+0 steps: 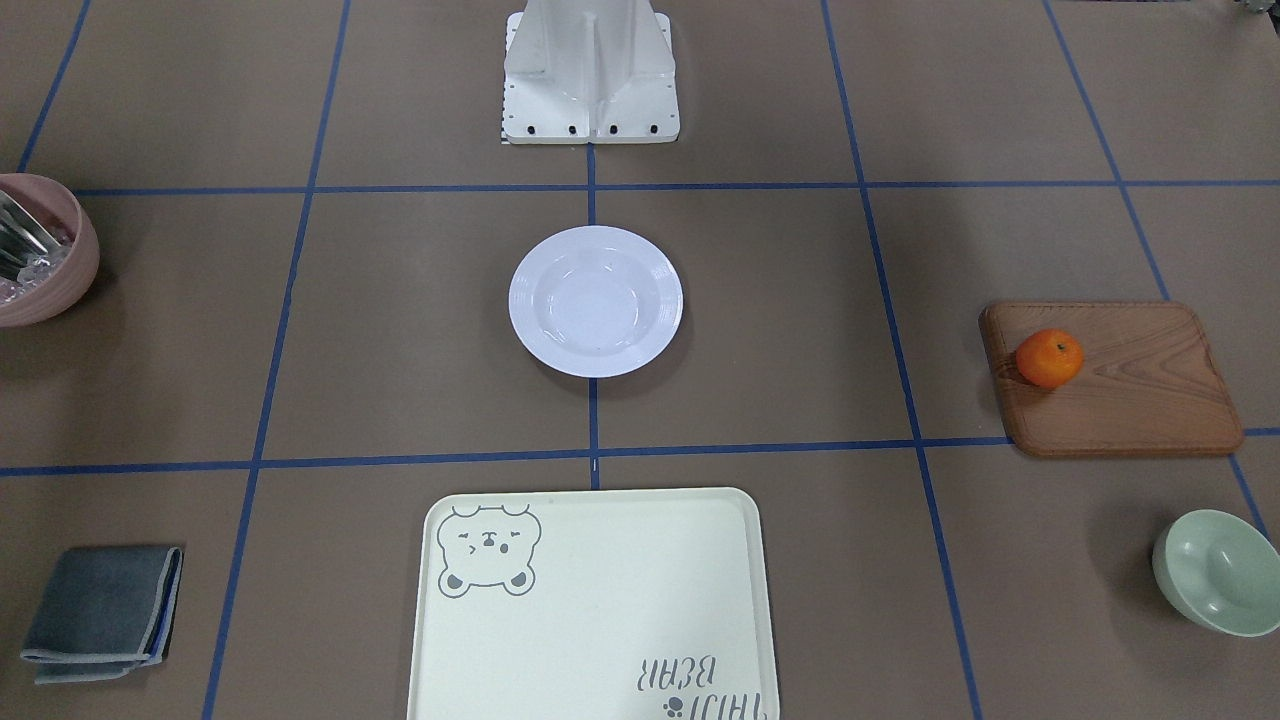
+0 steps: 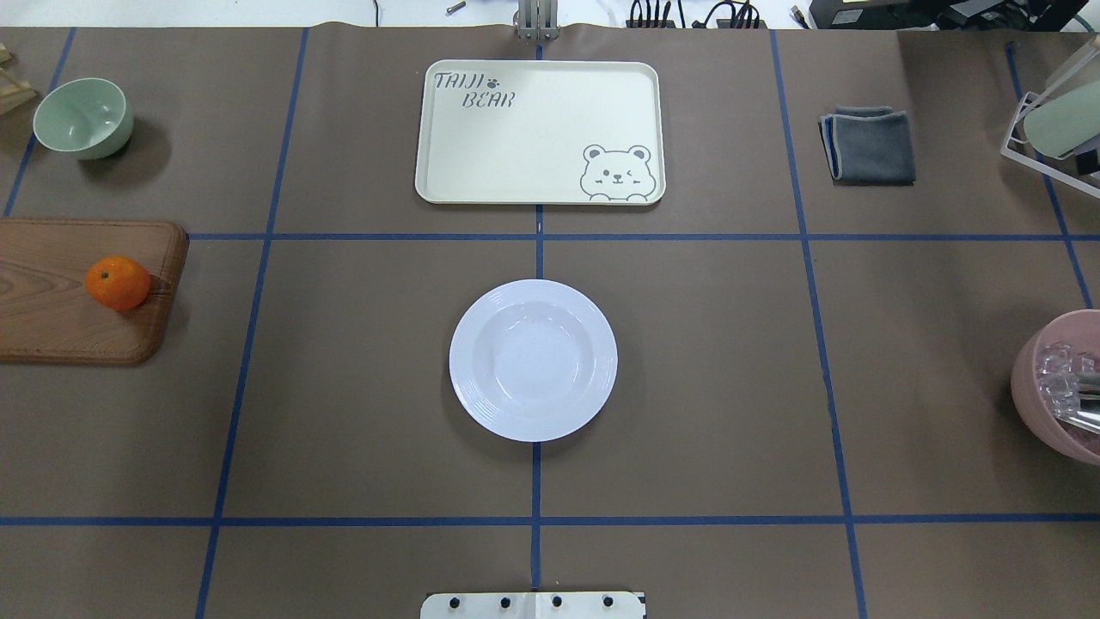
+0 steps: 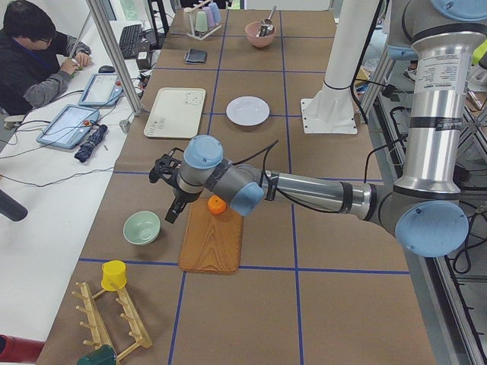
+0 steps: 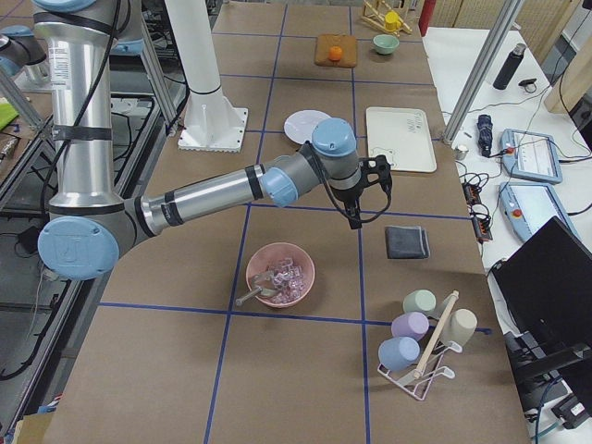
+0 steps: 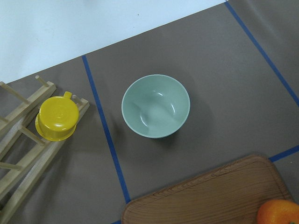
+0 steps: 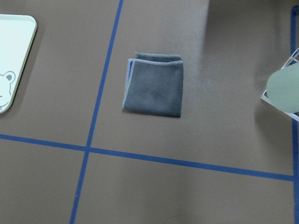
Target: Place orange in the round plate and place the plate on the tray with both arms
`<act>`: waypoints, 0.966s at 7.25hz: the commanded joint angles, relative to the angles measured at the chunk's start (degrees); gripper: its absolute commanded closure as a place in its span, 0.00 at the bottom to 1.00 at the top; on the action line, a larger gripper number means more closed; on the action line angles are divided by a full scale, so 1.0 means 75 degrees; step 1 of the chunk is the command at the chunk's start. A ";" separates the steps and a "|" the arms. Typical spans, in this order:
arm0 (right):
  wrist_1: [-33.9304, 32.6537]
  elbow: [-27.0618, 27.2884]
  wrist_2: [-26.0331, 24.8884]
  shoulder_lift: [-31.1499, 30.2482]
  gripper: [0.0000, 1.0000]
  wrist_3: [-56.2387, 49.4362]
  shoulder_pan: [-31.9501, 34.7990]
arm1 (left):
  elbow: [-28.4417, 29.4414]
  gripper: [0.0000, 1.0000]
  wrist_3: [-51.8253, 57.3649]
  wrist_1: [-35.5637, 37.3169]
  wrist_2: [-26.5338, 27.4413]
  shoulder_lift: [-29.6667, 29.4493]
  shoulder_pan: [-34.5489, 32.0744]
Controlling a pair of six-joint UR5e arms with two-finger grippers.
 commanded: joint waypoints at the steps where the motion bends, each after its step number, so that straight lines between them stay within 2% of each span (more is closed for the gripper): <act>1: -0.0935 0.0771 -0.0690 0.0391 0.00 0.1327 -0.1005 | -0.0297 0.01 -0.1957 -0.0043 0.0034 0.0008 0.1082; 2: -0.1798 0.1180 -0.0832 0.0706 0.00 0.1564 -0.1322 | -0.0334 0.01 -0.2153 -0.0043 0.0069 0.0020 0.1448; 4: -0.3184 0.1815 -0.2046 0.1304 0.00 0.2637 -0.2677 | -0.0322 0.01 -0.2690 -0.0066 0.0699 0.0090 0.2150; 6: -0.3201 0.1946 -0.2776 0.1342 0.00 0.3380 -0.3758 | -0.0287 0.01 -0.3021 -0.0194 0.1297 0.0125 0.2854; 7: -0.3201 0.1981 -0.2779 0.1342 0.00 0.3382 -0.3890 | -0.0229 0.01 -0.3046 -0.0207 0.1474 0.0125 0.3124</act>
